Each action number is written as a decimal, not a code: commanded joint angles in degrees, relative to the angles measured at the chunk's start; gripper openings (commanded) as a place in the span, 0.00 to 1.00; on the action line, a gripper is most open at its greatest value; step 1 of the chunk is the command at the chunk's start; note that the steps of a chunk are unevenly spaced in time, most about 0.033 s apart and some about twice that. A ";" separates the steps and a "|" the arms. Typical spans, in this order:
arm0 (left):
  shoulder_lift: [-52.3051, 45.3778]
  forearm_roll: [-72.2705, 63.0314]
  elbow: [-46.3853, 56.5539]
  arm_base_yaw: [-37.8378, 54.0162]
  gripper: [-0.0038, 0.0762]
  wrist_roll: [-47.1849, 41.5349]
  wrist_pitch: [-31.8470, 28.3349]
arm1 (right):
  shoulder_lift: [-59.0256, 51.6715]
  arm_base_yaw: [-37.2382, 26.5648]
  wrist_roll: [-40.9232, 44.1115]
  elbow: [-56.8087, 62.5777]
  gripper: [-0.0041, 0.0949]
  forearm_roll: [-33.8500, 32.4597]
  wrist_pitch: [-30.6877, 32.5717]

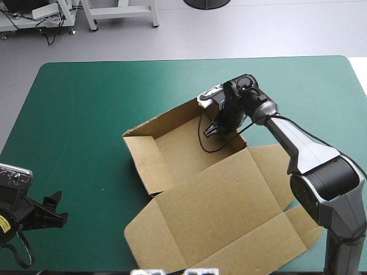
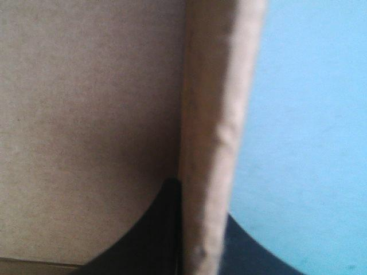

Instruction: Fold the box

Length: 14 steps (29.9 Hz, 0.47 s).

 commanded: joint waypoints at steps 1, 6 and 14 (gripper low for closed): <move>0.32 0.67 -1.22 -0.24 0.66 -0.92 2.41 | -3.16 -6.58 -2.51 -5.69 0.02 -3.69 -0.41; 0.32 0.79 -1.22 -0.24 0.66 -0.92 2.41 | -2.76 -20.92 -5.17 -10.12 0.02 2.39 -4.45; 0.32 1.98 -1.22 -0.24 0.66 -0.67 2.41 | 1.35 -44.17 -7.70 -11.47 0.02 16.04 -4.95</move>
